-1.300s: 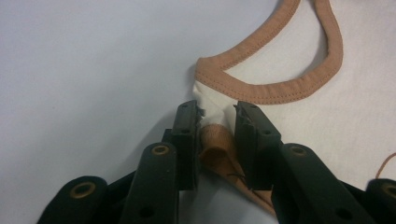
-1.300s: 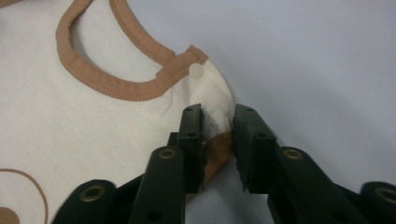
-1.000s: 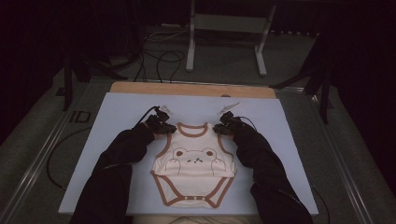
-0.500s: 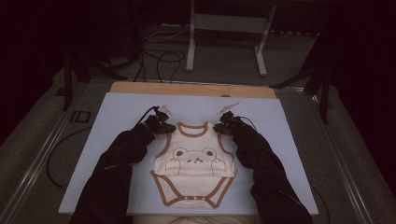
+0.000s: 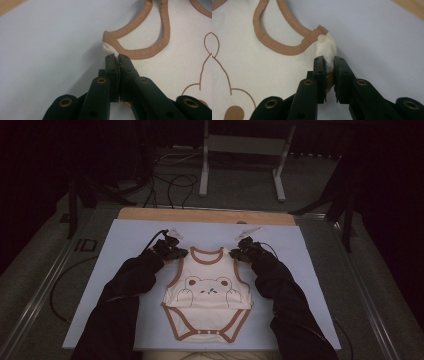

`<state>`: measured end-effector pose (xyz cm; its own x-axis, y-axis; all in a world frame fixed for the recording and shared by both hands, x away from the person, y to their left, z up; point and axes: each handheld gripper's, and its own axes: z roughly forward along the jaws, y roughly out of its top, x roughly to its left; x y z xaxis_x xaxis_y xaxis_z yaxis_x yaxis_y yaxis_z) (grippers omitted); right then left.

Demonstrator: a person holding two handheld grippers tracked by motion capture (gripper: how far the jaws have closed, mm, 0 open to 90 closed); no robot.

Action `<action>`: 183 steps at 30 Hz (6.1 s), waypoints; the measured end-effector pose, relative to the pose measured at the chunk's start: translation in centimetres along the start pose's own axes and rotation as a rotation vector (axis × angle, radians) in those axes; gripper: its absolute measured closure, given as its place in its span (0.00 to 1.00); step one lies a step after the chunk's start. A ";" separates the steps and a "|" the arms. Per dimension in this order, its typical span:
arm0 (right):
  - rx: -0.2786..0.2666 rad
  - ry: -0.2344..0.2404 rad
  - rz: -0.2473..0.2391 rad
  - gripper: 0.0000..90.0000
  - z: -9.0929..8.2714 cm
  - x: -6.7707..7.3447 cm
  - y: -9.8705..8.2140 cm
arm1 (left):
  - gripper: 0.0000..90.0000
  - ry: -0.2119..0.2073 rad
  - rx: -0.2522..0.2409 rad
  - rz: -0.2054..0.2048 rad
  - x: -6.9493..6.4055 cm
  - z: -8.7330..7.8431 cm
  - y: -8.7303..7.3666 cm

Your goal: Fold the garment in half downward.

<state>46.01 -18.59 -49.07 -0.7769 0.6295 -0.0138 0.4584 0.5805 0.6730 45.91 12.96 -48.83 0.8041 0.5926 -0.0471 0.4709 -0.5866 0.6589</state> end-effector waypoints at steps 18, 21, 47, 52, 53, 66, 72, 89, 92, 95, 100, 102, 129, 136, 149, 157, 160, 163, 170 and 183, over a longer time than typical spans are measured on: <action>-0.061 -0.033 -0.014 0.90 -2.3 -0.3 1.5 | 0.98 0.026 -0.073 0.022 -0.1 -2.9 2.3; -0.074 -0.042 -0.018 0.90 -2.7 -0.4 2.0 | 0.98 0.033 -0.089 0.017 0.0 -3.4 2.8; -0.201 -0.090 -0.040 0.90 -6.7 -0.7 5.5 | 0.98 0.094 -0.213 0.052 -0.3 -7.8 5.8; -0.219 -0.093 -0.053 0.90 -7.6 -0.3 5.7 | 0.98 0.087 -0.229 0.058 -0.6 -8.4 5.6; -0.223 -0.093 -0.053 0.90 -7.8 -0.2 5.7 | 0.98 0.088 -0.229 0.065 -0.6 -8.5 5.5; -0.241 -0.081 -0.083 0.90 -8.8 1.4 4.8 | 0.98 0.062 -0.257 0.082 -2.2 -9.2 4.5; -0.254 -0.072 -0.084 0.90 -9.2 2.3 4.2 | 0.98 0.051 -0.268 0.085 -2.9 -9.6 4.1; -0.259 -0.049 -0.087 0.90 -10.2 3.5 1.8 | 0.98 0.028 -0.273 0.108 -5.4 -10.5 2.4; -0.260 -0.045 -0.092 0.90 -10.2 3.9 1.4 | 0.98 0.029 -0.271 0.116 -5.8 -10.6 2.1; -0.262 -0.041 -0.097 0.90 -10.3 4.3 1.1 | 0.98 0.022 -0.276 0.116 -6.1 -10.8 1.7; -0.265 -0.030 -0.097 0.90 -10.4 5.2 0.4 | 0.98 0.018 -0.279 0.119 -6.8 -10.9 1.0; -0.263 -0.024 -0.106 0.90 -10.4 5.4 0.1 | 0.98 0.011 -0.285 0.119 -7.1 -11.0 0.7; -0.256 0.048 -0.111 0.90 -10.3 9.3 -3.7 | 0.98 -0.034 -0.301 0.133 -11.1 -11.0 -3.9; -0.258 0.071 -0.119 0.90 -10.9 10.7 -5.0 | 0.98 -0.054 -0.293 0.145 -12.4 -11.2 -5.1; -0.255 0.117 -0.111 0.90 -11.7 12.6 -7.4 | 0.98 -0.099 -0.271 0.135 -14.2 -10.5 -8.1; -0.247 0.135 -0.099 0.90 -11.6 13.5 -8.7 | 0.98 -0.130 -0.254 0.128 -14.7 -10.0 -9.3; -0.228 0.152 -0.098 0.90 -11.2 14.0 -9.2 | 0.98 -0.155 -0.247 0.127 -15.3 -9.6 -9.9; -0.203 0.169 -0.110 0.89 -10.9 14.5 -9.6 | 0.98 -0.166 -0.211 0.148 -15.9 -9.1 -10.5; -0.152 0.204 -0.088 0.89 -10.2 14.9 -10.8 | 0.98 -0.186 -0.160 0.133 -16.0 -8.3 -11.6; -0.096 0.239 -0.053 0.87 -9.6 15.1 -12.6 | 0.96 -0.198 -0.095 0.129 -16.4 -7.5 -13.0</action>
<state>24.31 -21.39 -50.66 -0.8837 0.4534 0.1163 0.3803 0.5506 0.7431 23.89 15.04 -50.99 0.9151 0.3912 -0.0977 0.3310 -0.5903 0.7362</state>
